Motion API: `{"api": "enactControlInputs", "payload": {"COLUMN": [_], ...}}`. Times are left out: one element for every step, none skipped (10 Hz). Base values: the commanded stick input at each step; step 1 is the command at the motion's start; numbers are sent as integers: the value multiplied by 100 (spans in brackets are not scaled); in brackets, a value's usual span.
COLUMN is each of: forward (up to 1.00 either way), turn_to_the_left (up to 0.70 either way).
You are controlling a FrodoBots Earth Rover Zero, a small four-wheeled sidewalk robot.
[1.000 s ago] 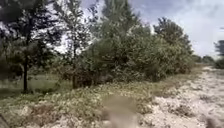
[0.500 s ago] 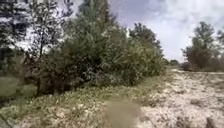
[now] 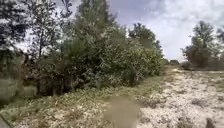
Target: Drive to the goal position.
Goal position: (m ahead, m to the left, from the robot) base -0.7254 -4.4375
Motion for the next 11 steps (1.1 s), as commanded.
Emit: {"api": "enactControlInputs", "payload": {"forward": [0,0,0,0,0,0,0,0,0,0,0], "turn_to_the_left": [-70,-70,-70,-70,-70,-70,-70,-70,-70,-70,-70]}}
